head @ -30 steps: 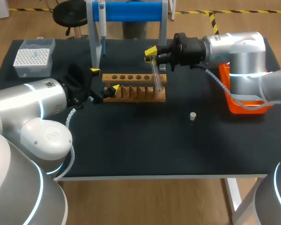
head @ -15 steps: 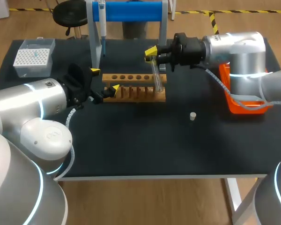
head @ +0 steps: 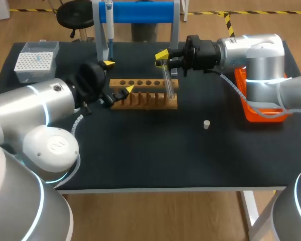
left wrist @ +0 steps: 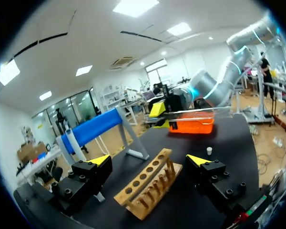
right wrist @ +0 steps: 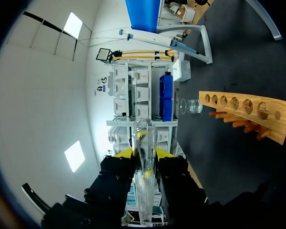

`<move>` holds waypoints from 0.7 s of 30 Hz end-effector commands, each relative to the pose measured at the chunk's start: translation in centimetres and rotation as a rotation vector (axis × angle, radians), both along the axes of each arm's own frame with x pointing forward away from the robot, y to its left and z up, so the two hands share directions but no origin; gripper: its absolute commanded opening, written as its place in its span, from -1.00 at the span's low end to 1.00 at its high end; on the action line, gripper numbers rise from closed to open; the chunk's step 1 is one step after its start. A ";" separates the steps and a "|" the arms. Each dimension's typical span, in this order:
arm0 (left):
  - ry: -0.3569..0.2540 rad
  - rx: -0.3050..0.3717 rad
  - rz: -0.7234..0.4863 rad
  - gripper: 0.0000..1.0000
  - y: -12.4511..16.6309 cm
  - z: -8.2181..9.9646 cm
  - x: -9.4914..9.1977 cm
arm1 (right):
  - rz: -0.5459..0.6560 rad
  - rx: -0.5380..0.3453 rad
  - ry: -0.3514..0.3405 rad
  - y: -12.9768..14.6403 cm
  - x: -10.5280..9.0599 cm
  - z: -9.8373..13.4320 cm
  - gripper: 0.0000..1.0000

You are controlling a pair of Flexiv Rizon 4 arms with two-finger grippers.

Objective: Invert the test tube, pick up the pipette, mount the tip to pipette, aspirate from beaker and dispense into the tube, eject the tip, return the pipette, and cap with the stopper.

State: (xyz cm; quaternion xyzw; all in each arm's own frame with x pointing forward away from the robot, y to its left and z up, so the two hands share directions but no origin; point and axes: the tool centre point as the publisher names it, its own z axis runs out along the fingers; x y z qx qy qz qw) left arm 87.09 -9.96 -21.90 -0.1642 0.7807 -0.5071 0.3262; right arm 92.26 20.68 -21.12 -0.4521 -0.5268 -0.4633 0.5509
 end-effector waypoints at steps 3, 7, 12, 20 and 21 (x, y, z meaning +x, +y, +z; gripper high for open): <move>-0.254 -0.007 -0.327 1.00 1.2 0.6 0.2 | 0.002 -0.002 -0.001 -0.1 0.1 0.0 -1.00; -0.254 -0.007 -0.327 1.00 1.2 0.6 0.2 | 0.002 -0.002 -0.001 -0.1 0.1 0.0 -1.00; -0.254 -0.007 -0.327 1.00 1.2 0.6 0.2 | 0.002 -0.002 -0.001 -0.1 0.1 0.0 -1.00; -0.465 0.004 -0.358 1.00 0.9 0.7 0.4 | 0.002 -0.002 -0.001 -0.1 0.1 0.0 -1.00; -0.500 0.020 -0.366 1.00 0.9 0.7 0.4 | 0.002 -0.002 -0.001 -0.1 0.1 0.0 -1.00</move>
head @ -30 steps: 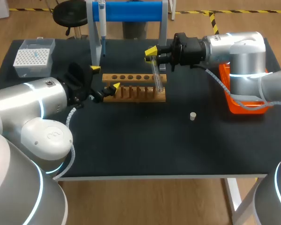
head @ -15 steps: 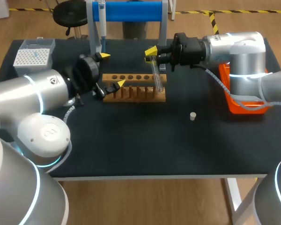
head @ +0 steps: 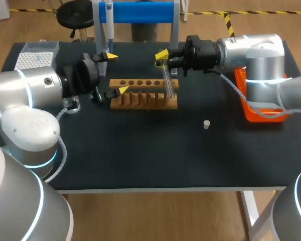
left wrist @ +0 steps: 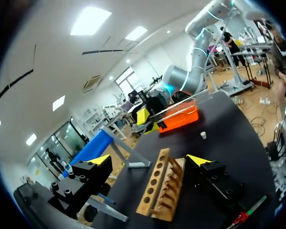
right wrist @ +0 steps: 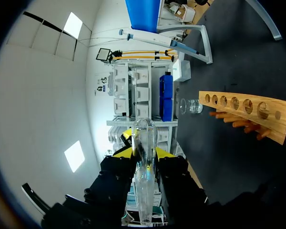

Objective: Invert the test tube, pick up the pipette, mount the tip to pipette, aspirate from beaker and dispense into the tube, eject the tip, return the pipette, and cap with the stopper.

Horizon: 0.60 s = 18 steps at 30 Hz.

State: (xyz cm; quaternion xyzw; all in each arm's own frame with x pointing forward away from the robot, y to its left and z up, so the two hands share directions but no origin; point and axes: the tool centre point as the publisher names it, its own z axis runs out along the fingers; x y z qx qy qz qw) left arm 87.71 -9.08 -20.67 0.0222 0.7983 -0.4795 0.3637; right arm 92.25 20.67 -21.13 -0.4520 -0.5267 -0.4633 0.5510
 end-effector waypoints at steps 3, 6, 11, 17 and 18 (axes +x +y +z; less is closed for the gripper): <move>-0.315 -0.153 -0.211 1.00 -0.2 -0.5 0.0 | 0.002 -0.002 -0.001 -0.1 0.1 0.0 -1.00; -0.395 -0.126 -0.265 1.00 -0.6 -0.5 0.2 | 0.002 -0.002 -0.001 -0.1 0.1 0.0 -1.00; -0.501 -0.107 -0.351 1.00 -1.0 -0.2 0.4 | 0.002 -0.002 -0.001 -0.1 0.1 0.0 -1.00; -0.562 -0.106 -0.437 1.00 -1.3 0.1 0.7 | 0.002 -0.002 -0.001 -0.1 0.1 0.0 -1.00; -0.567 -0.101 -0.442 1.00 -1.5 0.1 0.6 | 0.002 -0.002 -0.001 -0.1 0.1 0.0 -1.00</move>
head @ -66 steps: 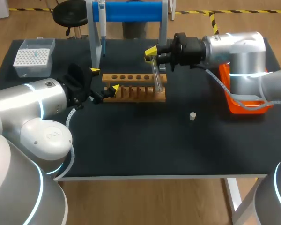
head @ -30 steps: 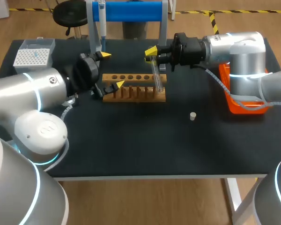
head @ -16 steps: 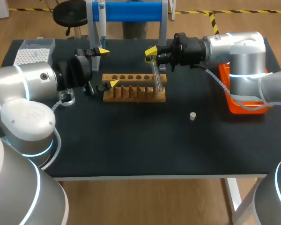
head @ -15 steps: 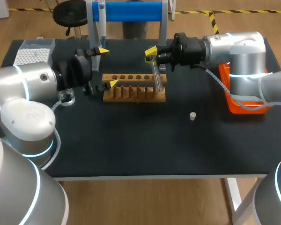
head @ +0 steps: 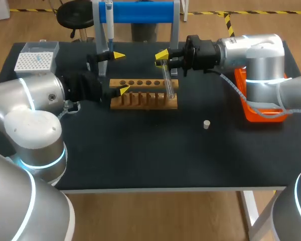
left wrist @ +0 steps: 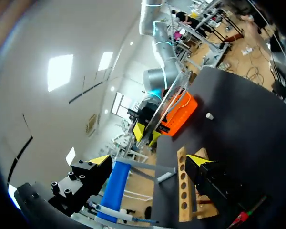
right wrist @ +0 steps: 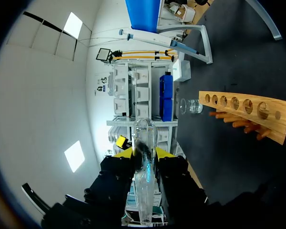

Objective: Invert the test tube, pick up the pipette, mount the tip to pipette, aspirate from beaker and dispense into the tube, eject the tip, return the pipette, and cap with the stopper.

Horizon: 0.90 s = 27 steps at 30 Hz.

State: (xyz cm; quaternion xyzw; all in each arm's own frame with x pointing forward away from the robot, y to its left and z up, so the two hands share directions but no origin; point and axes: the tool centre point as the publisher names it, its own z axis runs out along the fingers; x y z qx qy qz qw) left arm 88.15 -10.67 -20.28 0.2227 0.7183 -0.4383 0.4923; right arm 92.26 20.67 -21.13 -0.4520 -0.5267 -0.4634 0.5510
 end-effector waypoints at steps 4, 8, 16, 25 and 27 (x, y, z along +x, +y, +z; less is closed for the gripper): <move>-0.107 -0.142 -0.347 1.00 -1.0 -0.3 -0.1 | 0.002 -0.002 -0.001 -0.1 0.1 0.0 -1.00; -0.150 -0.090 -0.356 1.00 -2.3 -0.2 -0.6 | 0.002 -0.002 -0.001 -0.1 0.1 0.0 -1.00; -0.263 -0.018 -0.320 1.00 -4.2 -0.2 -1.0 | 0.002 -0.002 -0.001 -0.1 0.1 0.0 -1.00; -0.363 0.023 -0.284 1.00 -5.8 0.1 -1.1 | 0.002 -0.002 -0.001 -0.1 0.1 0.0 -1.00; -0.394 0.045 -0.283 1.00 -6.4 0.5 -1.4 | 0.002 -0.002 -0.001 -0.1 0.1 0.0 -1.00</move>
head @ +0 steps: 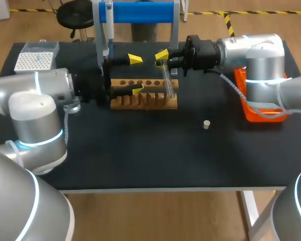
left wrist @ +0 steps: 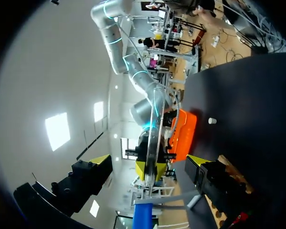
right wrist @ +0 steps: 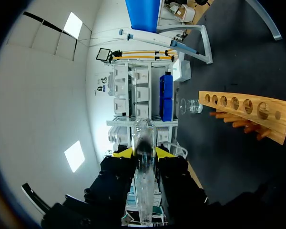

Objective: Invert the test tube, pick up the pipette, mount the tip to pipette, aspirate from beaker and dispense into the tube, eject the tip, return the pipette, and cap with the stopper.

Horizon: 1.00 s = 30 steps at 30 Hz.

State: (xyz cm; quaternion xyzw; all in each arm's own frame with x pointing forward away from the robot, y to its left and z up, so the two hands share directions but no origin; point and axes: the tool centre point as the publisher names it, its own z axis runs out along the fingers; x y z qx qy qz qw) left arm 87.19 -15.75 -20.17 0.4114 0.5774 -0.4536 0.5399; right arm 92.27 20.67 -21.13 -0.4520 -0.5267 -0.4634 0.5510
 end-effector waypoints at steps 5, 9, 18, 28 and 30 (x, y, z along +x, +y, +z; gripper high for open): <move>-0.084 0.032 -0.008 1.00 -2.5 1.0 -0.9 | 0.002 -0.002 -0.001 -0.1 0.0 0.0 -1.00; -0.095 0.037 -0.034 1.00 -2.9 1.0 -1.2 | 0.002 -0.002 -0.001 -0.1 0.0 0.0 -1.00; -0.097 0.026 -0.071 1.00 -3.7 -0.1 -1.4 | 0.002 -0.002 -0.001 -0.1 0.0 0.0 -1.00; -0.122 0.034 -0.107 1.00 -5.3 -0.3 -1.3 | 0.002 -0.002 -0.001 -0.1 0.0 0.0 -1.00; -0.126 0.034 -0.111 1.00 -5.6 -0.3 -1.4 | 0.002 -0.002 -0.001 -0.1 0.0 0.0 -1.00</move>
